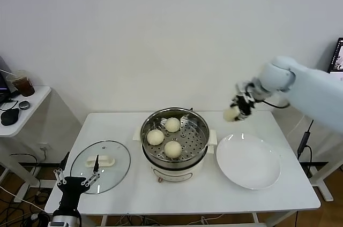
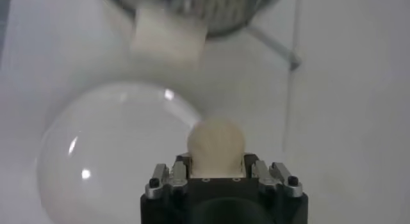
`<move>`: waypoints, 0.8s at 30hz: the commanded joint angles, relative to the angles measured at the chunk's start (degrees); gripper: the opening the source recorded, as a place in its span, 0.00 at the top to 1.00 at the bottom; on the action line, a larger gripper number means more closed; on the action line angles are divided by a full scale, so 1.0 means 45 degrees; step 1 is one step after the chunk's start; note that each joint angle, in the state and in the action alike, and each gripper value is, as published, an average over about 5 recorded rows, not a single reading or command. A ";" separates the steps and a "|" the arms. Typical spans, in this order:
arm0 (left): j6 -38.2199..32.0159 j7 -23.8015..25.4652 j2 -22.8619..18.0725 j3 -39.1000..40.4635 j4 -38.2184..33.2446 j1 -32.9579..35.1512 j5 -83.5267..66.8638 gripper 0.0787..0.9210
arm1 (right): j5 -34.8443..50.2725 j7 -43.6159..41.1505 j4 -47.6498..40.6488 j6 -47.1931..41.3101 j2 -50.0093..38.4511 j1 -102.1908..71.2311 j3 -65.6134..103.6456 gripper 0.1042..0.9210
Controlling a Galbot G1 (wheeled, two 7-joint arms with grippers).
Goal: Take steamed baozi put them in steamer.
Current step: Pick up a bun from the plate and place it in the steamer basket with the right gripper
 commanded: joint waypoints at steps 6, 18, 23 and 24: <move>-0.0089 -0.0021 -0.0074 -0.0125 -0.0022 0.0042 -0.0081 0.12 | 0.3585 0.2018 0.1024 -0.3764 0.3434 0.0737 -0.2455 0.51; -0.0065 -0.0010 -0.0099 -0.0228 0.0057 -0.0018 -0.0121 0.12 | 0.1206 0.1944 -0.1840 -0.3339 0.4306 -0.1973 -0.1345 0.51; -0.0060 -0.0004 -0.0110 -0.0240 0.0085 -0.0042 -0.0119 0.12 | 0.0706 0.1947 -0.2326 -0.3122 0.4397 -0.2333 -0.1034 0.51; -0.0060 -0.0003 -0.0114 -0.0238 0.0094 -0.0047 -0.0117 0.12 | 0.0677 0.1955 -0.2371 -0.3101 0.4418 -0.2372 -0.0982 0.51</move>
